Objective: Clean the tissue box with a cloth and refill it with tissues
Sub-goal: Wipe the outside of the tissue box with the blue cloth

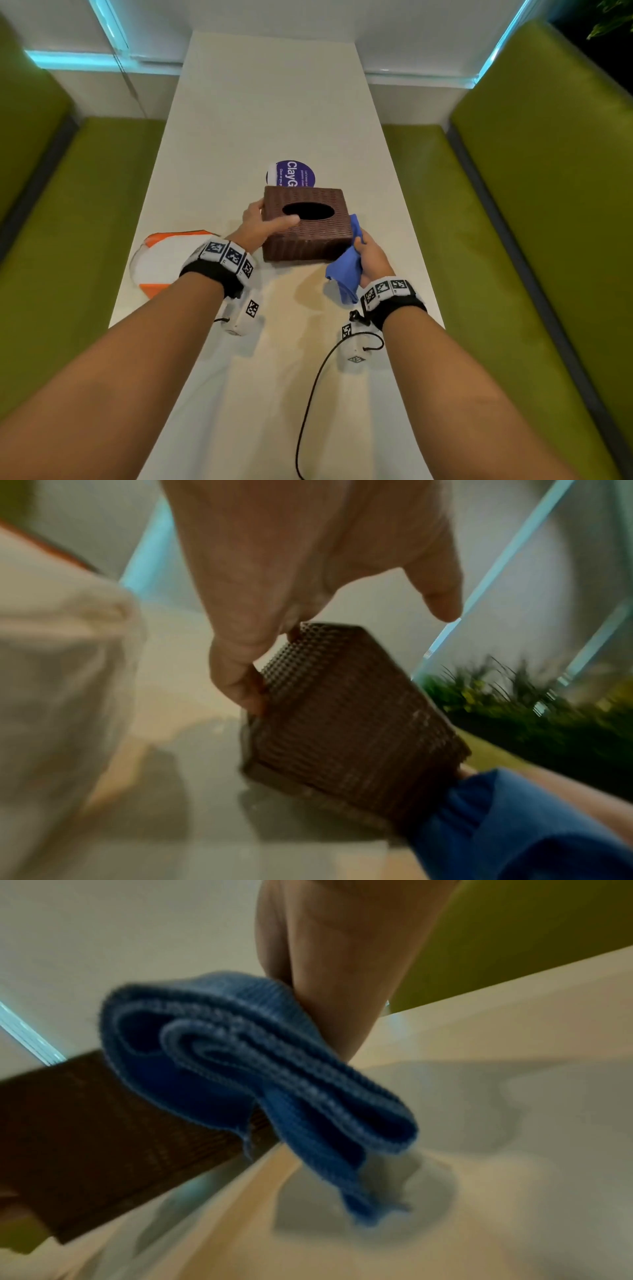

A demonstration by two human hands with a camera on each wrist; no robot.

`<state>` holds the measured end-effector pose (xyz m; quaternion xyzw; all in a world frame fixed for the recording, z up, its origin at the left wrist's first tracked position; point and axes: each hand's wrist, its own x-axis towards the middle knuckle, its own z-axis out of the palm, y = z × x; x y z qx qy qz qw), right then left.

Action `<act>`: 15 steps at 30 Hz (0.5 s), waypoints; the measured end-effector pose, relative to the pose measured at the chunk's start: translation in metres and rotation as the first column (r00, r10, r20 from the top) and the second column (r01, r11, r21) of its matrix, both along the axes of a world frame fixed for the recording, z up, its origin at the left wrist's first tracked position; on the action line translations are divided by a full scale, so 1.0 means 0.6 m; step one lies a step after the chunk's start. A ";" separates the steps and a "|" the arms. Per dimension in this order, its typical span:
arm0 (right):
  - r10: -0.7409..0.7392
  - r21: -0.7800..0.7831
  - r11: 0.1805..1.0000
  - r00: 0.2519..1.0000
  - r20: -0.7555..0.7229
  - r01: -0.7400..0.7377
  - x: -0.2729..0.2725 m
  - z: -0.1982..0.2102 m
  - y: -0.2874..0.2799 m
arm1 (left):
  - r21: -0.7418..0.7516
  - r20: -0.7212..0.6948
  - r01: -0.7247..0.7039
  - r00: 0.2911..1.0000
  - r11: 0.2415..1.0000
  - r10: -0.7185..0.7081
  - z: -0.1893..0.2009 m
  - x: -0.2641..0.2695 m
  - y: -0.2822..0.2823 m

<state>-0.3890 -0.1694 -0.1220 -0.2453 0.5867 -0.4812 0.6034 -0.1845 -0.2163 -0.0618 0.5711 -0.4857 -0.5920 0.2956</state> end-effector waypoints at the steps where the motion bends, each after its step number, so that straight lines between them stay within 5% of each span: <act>1: -0.025 -0.001 1.000 1.000 0.015 0.025 -0.008 0.000 0.005 | -0.045 0.085 0.061 0.995 0.997 -0.057 -0.003 0.004 0.004; 6: -0.036 0.015 0.999 0.999 0.026 0.035 -0.035 0.011 0.032 | -0.111 0.389 0.348 0.877 0.931 -0.282 -0.024 0.014 0.020; 15: 0.112 0.054 0.993 0.990 -0.088 -0.108 -0.059 0.074 0.063 | -0.115 0.400 0.281 0.891 0.953 -0.215 -0.046 0.029 0.051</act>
